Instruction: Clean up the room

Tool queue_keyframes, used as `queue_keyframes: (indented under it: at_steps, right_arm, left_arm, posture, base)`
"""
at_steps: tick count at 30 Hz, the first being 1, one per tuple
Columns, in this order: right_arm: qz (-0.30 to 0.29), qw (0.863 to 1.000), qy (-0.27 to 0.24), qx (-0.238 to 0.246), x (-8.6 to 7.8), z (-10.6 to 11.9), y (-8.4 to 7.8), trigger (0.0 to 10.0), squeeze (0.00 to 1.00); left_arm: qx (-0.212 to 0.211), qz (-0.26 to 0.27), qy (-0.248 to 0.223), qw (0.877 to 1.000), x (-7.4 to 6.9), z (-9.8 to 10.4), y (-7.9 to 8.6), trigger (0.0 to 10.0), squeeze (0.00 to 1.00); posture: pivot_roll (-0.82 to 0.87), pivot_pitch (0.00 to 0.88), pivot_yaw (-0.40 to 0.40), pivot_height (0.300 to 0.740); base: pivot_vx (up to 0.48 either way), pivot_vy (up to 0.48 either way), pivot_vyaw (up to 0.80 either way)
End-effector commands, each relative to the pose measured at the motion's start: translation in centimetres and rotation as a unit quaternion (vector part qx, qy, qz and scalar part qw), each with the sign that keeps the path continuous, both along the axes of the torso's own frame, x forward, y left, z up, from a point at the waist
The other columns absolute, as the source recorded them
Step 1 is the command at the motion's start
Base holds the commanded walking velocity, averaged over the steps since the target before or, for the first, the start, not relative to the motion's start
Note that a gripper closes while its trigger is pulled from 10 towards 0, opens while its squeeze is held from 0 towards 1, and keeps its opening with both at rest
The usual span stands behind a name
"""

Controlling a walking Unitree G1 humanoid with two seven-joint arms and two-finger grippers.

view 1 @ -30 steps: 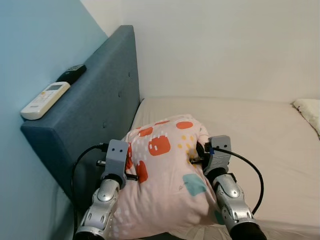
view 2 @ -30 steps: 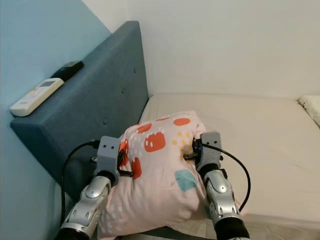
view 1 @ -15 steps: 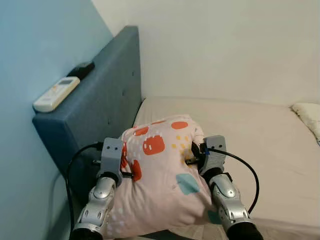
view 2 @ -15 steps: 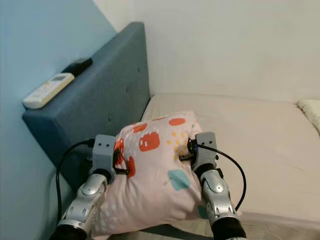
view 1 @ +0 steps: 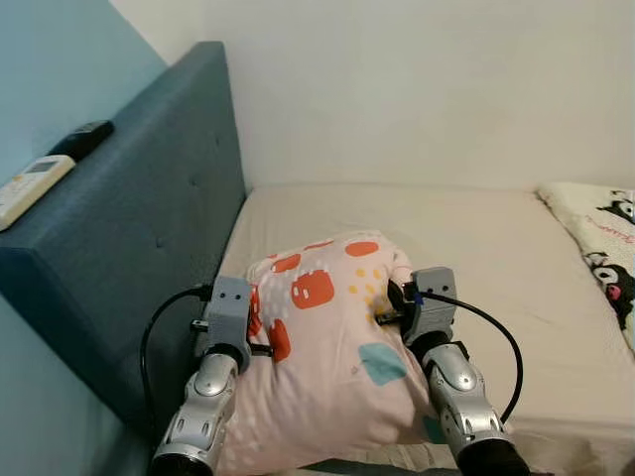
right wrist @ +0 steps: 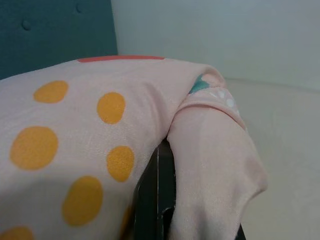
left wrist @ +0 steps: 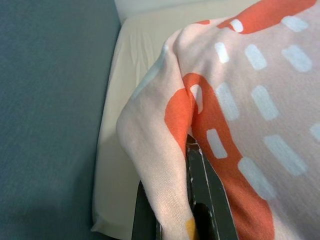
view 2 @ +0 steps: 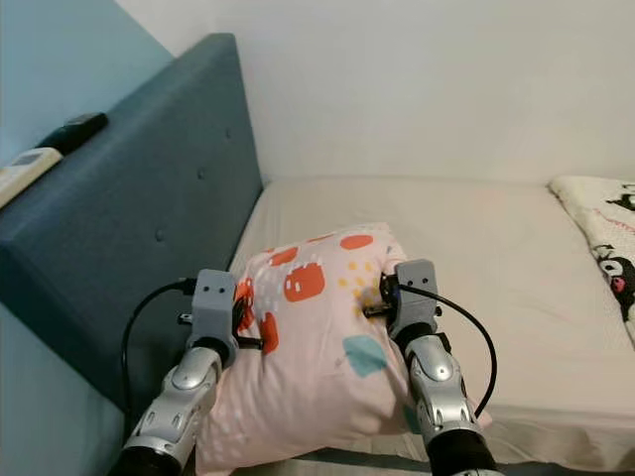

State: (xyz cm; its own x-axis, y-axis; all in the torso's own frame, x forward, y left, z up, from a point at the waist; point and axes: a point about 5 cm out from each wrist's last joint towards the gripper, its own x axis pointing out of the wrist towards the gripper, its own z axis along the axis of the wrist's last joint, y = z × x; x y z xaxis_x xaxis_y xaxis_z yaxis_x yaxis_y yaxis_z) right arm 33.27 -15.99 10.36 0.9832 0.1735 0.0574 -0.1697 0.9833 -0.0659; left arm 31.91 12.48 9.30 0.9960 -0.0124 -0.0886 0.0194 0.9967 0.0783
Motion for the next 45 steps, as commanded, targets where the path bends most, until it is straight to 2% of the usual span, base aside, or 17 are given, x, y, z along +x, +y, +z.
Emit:
queue_keyframes:
  at_steps: [1,19,27,31,33,45]
  right_arm:
    - [0.005,1.000,-0.023,0.005,0.3,1.0,0.5,10.0,0.00]
    - [0.001,1.000,-0.027,0.007,0.0,0.9,0.3,10.0,0.00]
    - [0.003,1.000,-0.024,0.009,0.0,0.8,0.4,10.0,0.00]
    - [0.003,1.000,-0.024,0.010,0.0,0.8,0.4,10.0,0.00]
    - [0.003,1.000,-0.025,0.011,-0.1,0.8,0.5,10.0,0.00]
    - [0.003,1.000,-0.026,0.010,-0.1,0.9,0.4,10.0,0.00]
  left_arm:
    - [0.011,-0.003,-0.017,1.000,0.1,0.5,0.2,10.0,0.00]
    - [0.019,-0.022,-0.037,0.999,0.0,0.8,-0.1,10.0,0.00]
    - [0.005,-0.023,-0.036,0.999,-0.1,0.9,-0.2,10.0,0.00]
    - [-0.018,-0.036,-0.045,0.998,-0.2,1.2,-0.4,10.0,0.00]
    - [-0.042,-0.055,-0.062,0.996,-0.3,1.7,-0.7,10.0,0.00]
    - [-0.044,-0.059,-0.062,0.995,-0.4,1.7,-0.8,10.0,0.00]
  posture:
    - [-0.02,0.079,-0.010,0.740]
    - [-0.03,0.074,-0.006,0.740]
    - [-0.02,0.076,-0.007,0.740]
    - [-0.02,0.081,-0.008,0.740]
    - [-0.02,0.083,-0.007,0.740]
    - [-0.02,0.082,-0.008,0.740]
  base:
    - [0.000,0.000,0.00]
    - [0.000,0.000,0.00]
    - [0.000,0.000,0.00]
    - [0.000,0.000,0.00]
    - [0.386,0.000,0.00]
    - [0.420,0.000,0.00]
